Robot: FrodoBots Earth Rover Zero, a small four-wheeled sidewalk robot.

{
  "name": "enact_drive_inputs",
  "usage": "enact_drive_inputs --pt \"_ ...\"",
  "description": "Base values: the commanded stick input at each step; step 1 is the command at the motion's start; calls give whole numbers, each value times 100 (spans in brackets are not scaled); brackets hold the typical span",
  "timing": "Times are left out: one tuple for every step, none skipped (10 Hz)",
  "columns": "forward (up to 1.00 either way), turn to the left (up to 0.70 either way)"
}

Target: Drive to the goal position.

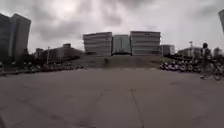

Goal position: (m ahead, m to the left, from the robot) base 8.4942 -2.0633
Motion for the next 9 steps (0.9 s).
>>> enact_drive_inputs --pt "70 0" --pt "70 0" --pt "70 0" --pt "70 0" --pt "70 0" --pt "70 0" --pt "70 0" --pt "70 0" --pt "70 0"
